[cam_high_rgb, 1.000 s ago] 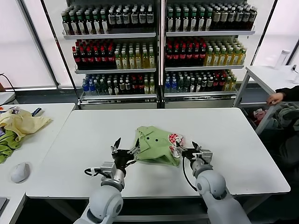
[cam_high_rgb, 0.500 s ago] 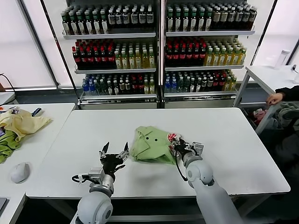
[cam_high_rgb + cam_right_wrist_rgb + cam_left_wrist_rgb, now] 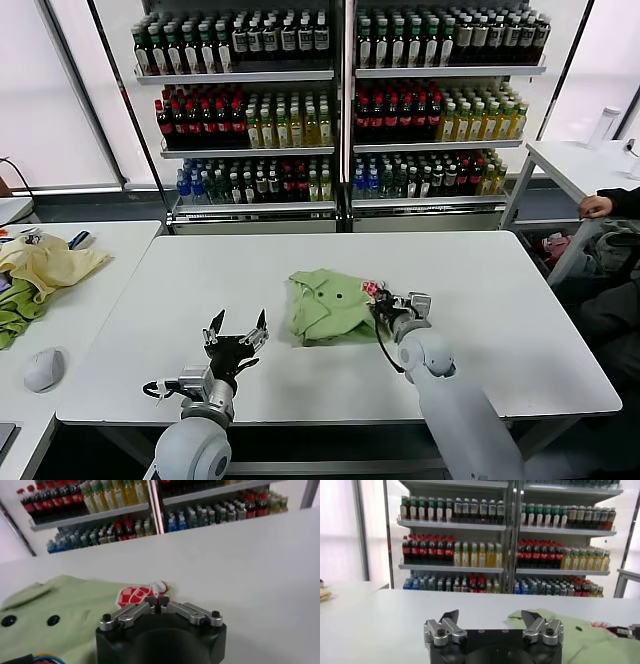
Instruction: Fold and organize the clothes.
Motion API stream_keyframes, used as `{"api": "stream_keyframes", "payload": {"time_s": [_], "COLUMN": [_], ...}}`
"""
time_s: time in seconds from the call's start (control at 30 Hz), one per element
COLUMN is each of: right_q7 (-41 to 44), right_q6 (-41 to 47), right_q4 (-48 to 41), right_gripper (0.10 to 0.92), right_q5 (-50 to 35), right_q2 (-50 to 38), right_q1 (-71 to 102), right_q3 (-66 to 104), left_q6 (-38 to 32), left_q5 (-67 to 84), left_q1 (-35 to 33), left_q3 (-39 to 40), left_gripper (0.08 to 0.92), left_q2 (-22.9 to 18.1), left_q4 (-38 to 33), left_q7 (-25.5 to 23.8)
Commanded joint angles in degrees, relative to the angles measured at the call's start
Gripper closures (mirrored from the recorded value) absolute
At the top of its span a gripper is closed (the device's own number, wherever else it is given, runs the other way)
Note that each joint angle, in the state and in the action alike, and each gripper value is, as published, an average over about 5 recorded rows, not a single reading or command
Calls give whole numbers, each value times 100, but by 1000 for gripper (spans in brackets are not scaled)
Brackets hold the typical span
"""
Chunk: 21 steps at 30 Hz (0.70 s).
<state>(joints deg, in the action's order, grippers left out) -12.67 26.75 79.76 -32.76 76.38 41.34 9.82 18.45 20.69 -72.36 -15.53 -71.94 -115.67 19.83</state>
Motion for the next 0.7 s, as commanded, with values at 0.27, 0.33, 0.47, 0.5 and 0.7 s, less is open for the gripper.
{"api": "stream_keyframes", "payload": {"time_s": [0.27, 0.33, 0.47, 0.5, 0.7], "right_q7": [1944, 2063, 1918, 1829, 1116], "right_q6": [-741, -1075, -1504, -1593, -1984], "right_q4": [-1262, -1177, -298, -22, 1685], "right_gripper": [899, 899, 854, 825, 653], "right_q5": [2302, 2435, 2316, 2306, 2348], "right_q2": [-718, -772, -935, -975, -1075], "right_q1": [-1433, -1324, -485, -223, 1417], "right_q3": [-519, -415, -26, 84, 928], "left_q6": [0, 1, -1, -3, -36], "left_q5": [-5, -21, -72, -81, -144], "left_q1": [-66, -58, -61, -70, -189], "left_q3": [38, 60, 74, 75, 99], "left_gripper": [177, 177, 177, 177, 177], "left_q2": [59, 68, 74, 73, 47], "left_q4": [-68, -79, -105, -113, -167], "left_q7": [-46, -58, -87, -94, -157]}}
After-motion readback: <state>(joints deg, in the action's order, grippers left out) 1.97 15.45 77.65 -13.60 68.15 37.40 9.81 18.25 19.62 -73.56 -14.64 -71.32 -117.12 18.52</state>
